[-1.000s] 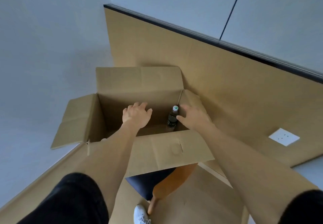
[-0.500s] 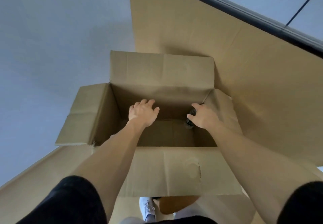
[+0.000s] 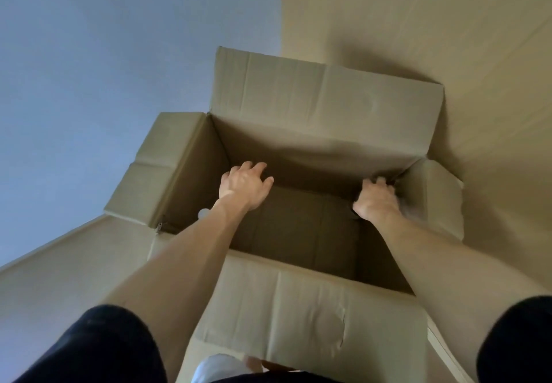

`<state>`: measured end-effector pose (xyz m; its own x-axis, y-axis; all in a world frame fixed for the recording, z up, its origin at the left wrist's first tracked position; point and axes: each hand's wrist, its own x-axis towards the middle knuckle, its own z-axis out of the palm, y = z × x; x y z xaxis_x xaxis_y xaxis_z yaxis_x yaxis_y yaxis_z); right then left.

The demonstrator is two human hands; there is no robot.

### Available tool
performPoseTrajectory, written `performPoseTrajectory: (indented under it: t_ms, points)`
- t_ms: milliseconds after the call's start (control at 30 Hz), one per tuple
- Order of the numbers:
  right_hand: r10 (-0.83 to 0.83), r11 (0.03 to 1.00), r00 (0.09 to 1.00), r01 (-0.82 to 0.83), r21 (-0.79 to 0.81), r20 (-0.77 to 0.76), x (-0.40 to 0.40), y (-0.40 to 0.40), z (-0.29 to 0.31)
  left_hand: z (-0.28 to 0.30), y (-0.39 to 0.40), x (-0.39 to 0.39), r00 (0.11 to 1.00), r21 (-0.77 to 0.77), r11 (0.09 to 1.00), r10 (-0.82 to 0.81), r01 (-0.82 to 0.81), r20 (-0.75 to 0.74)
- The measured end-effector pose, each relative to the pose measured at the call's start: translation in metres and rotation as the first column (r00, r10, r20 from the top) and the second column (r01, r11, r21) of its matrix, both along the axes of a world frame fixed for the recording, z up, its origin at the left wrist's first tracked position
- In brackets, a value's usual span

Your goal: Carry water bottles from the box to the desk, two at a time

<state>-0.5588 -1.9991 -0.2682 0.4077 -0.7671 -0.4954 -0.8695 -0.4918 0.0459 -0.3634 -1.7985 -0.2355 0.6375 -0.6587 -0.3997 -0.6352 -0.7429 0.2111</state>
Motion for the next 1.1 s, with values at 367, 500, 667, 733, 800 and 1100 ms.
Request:
performPoseTrajectory:
  t_ms: [367, 500, 667, 733, 800, 1100]
  points:
    - [0.197, 0.957, 0.962, -0.231, -0.178, -0.188, -0.005, -0.021, -0.019, -0.011, 0.005, 0.013, 0.999, 0.196, 0.979, 0.050, -0.046, -0.018]
    - [0.236, 0.949, 0.956, -0.265, -0.168, -0.173, -0.007, -0.023, -0.020, -0.012, 0.004, 0.014, 0.997, 0.248, 0.967, 0.065, -0.055, -0.032]
    - [0.201, 0.976, 0.979, -0.203, -0.081, -0.029, -0.003, -0.012, -0.017, -0.019, 0.007, 0.019, 0.995, 0.433, 0.898, 0.097, -0.073, -0.034]
    - [0.175, 0.984, 0.985, -0.174, -0.044, 0.006, -0.002, -0.006, -0.016, -0.023, 0.009, 0.020, 0.994, 0.486, 0.871, 0.102, -0.069, -0.042]
    - [0.154, 0.988, 0.988, -0.154, 0.005, 0.031, -0.002, -0.003, -0.015, -0.027, 0.010, 0.021, 0.995, 0.548, 0.835, 0.088, -0.047, -0.050]
    - [0.146, 0.985, 0.978, -0.157, 0.070, 0.147, -0.002, 0.016, -0.024, -0.044, 0.017, 0.021, 0.991, 0.646, 0.763, 0.098, -0.019, -0.087]
